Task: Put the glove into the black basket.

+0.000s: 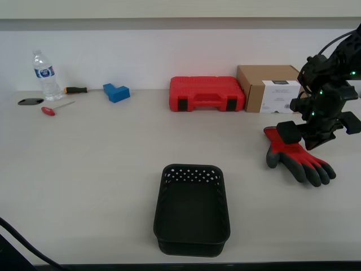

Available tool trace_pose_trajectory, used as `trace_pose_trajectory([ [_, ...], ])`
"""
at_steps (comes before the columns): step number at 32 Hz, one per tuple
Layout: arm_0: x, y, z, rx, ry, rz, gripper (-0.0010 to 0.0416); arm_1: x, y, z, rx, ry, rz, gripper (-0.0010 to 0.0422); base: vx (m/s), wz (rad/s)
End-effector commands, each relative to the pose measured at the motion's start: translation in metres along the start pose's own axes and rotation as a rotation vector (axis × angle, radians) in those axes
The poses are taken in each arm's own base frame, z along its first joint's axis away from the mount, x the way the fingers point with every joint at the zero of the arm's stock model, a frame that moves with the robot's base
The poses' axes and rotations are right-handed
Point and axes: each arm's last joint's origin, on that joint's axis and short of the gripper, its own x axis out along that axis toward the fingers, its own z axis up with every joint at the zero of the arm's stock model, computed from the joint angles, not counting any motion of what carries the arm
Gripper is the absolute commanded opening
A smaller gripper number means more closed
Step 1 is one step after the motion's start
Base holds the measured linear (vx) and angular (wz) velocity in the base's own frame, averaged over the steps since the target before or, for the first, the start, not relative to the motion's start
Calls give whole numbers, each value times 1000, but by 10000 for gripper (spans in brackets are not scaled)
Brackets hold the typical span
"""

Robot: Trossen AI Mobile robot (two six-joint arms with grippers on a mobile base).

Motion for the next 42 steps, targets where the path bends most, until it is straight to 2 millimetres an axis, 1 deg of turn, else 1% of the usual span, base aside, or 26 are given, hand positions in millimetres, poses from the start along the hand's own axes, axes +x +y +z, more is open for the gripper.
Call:
trace_pose_trajectory([
  [1, 0, 0, 0, -3, -5, -7, 1, 0, 0, 1, 0, -7, 1, 0, 0, 0],
  [6, 3, 0, 6, -1, -51, -2, 1, 0, 0, 1, 0, -6, 1, 0, 0, 0],
  [10, 8, 4, 3, -14, -51, 98, 1, 0, 0, 1, 0, -6, 0, 0, 0, 0],
  [11, 16, 6, 1, -15, -38, 129, 1, 0, 0, 1, 0, -7, 1, 0, 0, 0],
  [12, 19, 7, 0, -16, -32, 147, 1, 0, 0, 1, 0, -6, 1, 0, 0, 0],
  [13, 29, 10, -3, -18, -7, 184, 1, 0, 0, 1, 0, -7, 1, 0, 0, 0],
  [14, 33, 11, -4, -16, 6, 213, 1, 0, 0, 1, 0, -6, 1, 0, 0, 0],
  [16, 37, 12, -1, -10, 12, 235, 1, 0, 0, 1, 0, -7, 3, 0, 0, 0],
  [18, 39, 12, 2, 9, 31, 235, 12, 0, 0, 1, 0, -6, 3, 0, 0, 0],
  [19, 39, 11, 3, 9, 36, 233, 20, 0, 0, 1, 0, -6, 4, 0, 0, 0],
  [20, 38, 10, 2, -2, 48, 217, 51, 0, 0, 1, 0, -6, 4, 0, 0, 0],
  [21, 39, 9, 2, -15, 50, 210, 72, 0, 0, 1, 0, -6, 4, 0, 0, 0],
  [23, 39, 6, 1, -30, 50, 208, 99, 0, 0, 1, 0, -6, 4, 0, 0, 0],
  [24, 40, 2, 1, -40, 49, 195, 149, 0, 0, 1, 0, -6, 4, 0, 0, 0],
  [25, 40, 2, 1, -46, 49, 184, 164, 0, 0, 1, 0, -6, 3, 0, 0, 0],
  [27, 40, 1, 0, -53, 61, 148, 186, 0, 0, 1, 0, -6, 4, 0, 0, 0],
  [28, 40, 0, -1, -56, 76, 123, 203, 0, 0, 1, 0, -6, 4, 0, 0, 0],
  [31, 39, -1, -4, -78, 111, 109, 235, 0, 0, 1, 0, -6, 4, 0, 0, 0],
  [36, 39, -2, -6, -92, 132, 94, 269, 0, 0, 1, 0, -6, 3, 0, 0, 0],
  [38, 39, -2, -5, -91, 126, 93, 265, 0, 0, 1, 0, -6, 4, 0, 0, 0],
  [39, 39, -2, -4, -94, 122, 94, 252, 0, 0, 1, 0, -6, 4, 0, 0, 0],
  [40, 39, -2, -3, -97, 118, 96, 219, 0, 0, 1, 0, -6, 3, 0, 0, 0],
  [41, 39, -2, -3, -97, 117, 97, 205, 0, 0, 1, 0, -6, 3, 0, 0, 0],
  [42, 39, -2, -2, -98, 117, 97, 169, 0, 0, 1, 0, -6, 4, 0, 0, 0],
])
